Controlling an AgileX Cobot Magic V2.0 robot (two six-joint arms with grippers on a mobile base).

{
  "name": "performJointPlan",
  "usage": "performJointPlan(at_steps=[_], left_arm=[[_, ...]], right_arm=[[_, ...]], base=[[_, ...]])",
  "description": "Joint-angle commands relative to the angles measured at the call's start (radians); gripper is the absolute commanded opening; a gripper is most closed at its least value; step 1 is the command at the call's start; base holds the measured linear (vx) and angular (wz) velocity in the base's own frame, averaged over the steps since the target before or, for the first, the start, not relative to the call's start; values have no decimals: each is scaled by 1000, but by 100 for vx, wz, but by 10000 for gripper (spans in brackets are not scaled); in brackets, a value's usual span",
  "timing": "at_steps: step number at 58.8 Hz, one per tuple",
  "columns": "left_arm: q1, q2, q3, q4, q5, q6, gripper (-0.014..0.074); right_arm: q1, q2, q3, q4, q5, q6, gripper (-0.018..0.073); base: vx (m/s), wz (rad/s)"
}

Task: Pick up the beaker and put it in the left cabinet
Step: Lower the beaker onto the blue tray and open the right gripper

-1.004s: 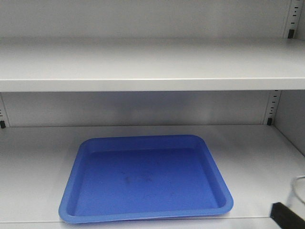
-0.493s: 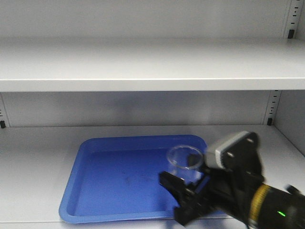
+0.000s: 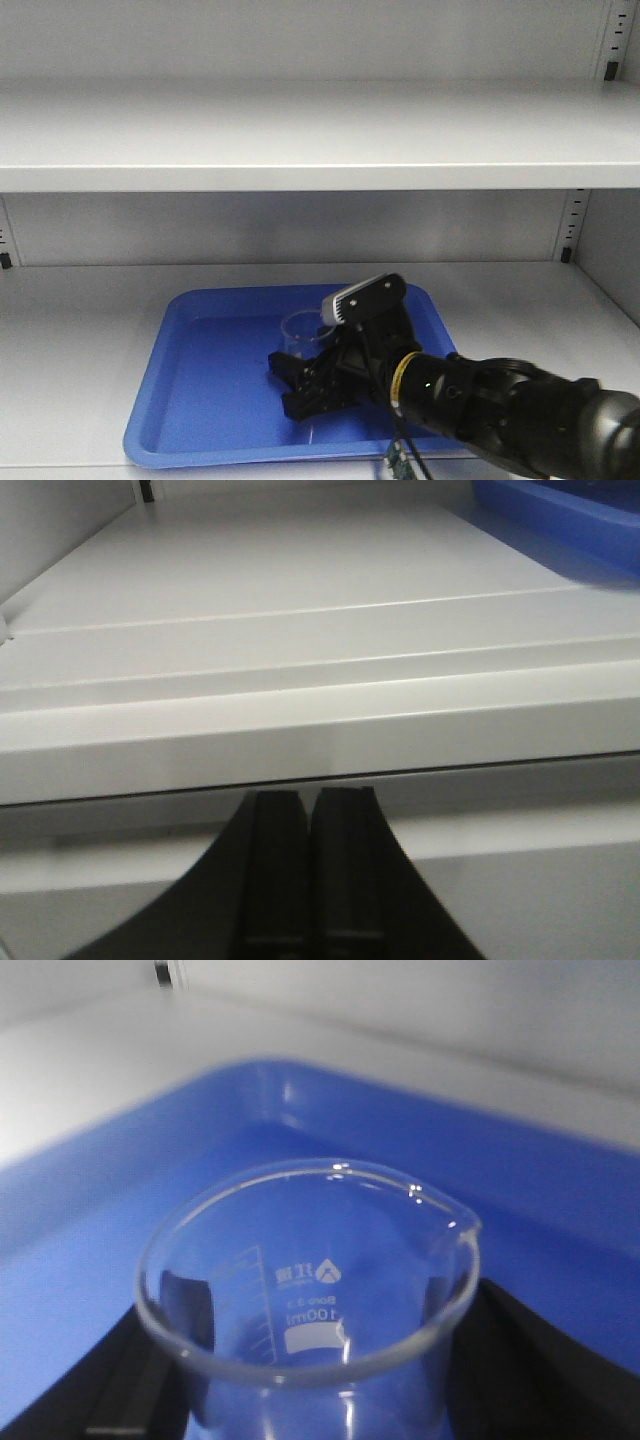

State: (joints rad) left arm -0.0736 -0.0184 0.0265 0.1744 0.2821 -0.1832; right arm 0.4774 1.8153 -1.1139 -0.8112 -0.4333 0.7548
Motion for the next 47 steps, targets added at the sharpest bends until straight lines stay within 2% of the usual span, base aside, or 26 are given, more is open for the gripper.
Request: performJointPlan(at_steps=[1, 7, 15, 24, 30, 36, 47], left_arm=[[0, -10, -11, 0, -83, -4, 4], [0, -10, -11, 0, -83, -4, 4], [0, -10, -11, 0, -83, -4, 4], [0, -10, -11, 0, -83, -4, 4], [0, -10, -11, 0, -83, -4, 4], [0, -10, -11, 0, -83, -4, 4], [0, -10, -11, 0, -83, -4, 4]], right_arm=[[0, -6, -41, 20, -93, -43, 43], [0, 17, -41, 17, -128, -51, 111], [0, 18, -41, 16, -149, -51, 260], [0, 18, -41, 16, -162, -49, 501], [0, 18, -41, 16, -162, -36, 625], [0, 15, -41, 16, -155, -36, 694], [0, -19, -41, 6, -54, -8, 697]], base=[[0, 0], [0, 0], [0, 0], [0, 0], [0, 0], [0, 0], [0, 0]])
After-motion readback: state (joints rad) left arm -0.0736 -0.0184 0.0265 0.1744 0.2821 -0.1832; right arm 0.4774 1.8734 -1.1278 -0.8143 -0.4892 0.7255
